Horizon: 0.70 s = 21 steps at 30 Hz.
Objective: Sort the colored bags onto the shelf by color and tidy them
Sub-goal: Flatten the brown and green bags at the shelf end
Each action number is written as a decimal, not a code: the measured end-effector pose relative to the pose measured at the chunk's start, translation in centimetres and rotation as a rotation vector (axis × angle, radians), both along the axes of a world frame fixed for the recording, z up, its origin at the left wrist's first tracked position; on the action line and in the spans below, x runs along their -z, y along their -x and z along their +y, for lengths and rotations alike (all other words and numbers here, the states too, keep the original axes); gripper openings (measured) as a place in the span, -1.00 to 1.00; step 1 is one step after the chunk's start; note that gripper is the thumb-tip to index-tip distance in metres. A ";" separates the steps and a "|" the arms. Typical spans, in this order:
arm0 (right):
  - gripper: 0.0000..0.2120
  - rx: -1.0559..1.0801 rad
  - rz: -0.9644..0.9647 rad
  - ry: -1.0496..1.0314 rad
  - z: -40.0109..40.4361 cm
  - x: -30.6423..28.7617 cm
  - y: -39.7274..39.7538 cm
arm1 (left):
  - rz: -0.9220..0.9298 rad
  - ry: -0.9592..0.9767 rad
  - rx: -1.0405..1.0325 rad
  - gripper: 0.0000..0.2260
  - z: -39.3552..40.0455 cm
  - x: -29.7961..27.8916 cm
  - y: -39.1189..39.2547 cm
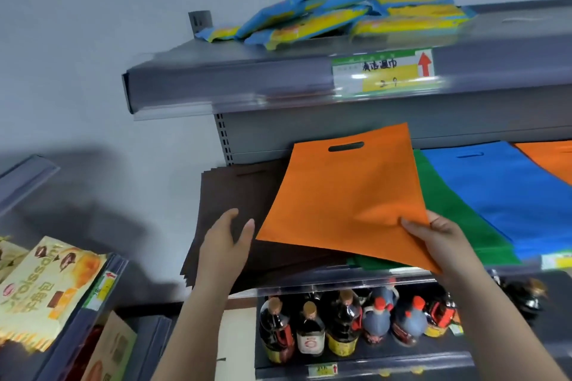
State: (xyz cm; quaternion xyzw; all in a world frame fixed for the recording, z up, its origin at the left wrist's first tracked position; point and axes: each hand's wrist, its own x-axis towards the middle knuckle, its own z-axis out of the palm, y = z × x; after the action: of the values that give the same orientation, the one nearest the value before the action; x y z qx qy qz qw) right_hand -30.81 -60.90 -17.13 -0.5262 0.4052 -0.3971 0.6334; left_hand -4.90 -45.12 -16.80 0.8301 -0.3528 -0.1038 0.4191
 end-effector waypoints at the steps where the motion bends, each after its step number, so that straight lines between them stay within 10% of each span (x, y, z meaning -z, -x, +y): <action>1: -0.85 0.003 0.001 0.016 0.0 -0.1 0.7 | 0.195 0.079 0.023 -0.67 -0.8 -0.5 1.4; 7: -0.86 0.036 0.027 0.076 -0.5 -1.1 7.2 | 0.869 0.196 0.228 -0.75 -4.8 -1.0 7.8; 15: -0.87 0.162 0.075 0.123 -2.6 -1.7 19.8 | 0.420 0.153 0.388 -0.63 -8.4 0.1 20.6; 21: -0.87 0.186 0.175 0.207 -4.4 -1.3 29.5 | 0.512 0.256 0.349 -0.61 -11.6 1.4 30.4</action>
State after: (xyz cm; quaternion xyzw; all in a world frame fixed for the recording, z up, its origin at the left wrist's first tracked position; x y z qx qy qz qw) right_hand -60.31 -65.32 -15.79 -0.5815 0.4628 -0.4461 0.4987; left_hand -35.28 -56.76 -18.15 0.6448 -0.3832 -0.3340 0.5708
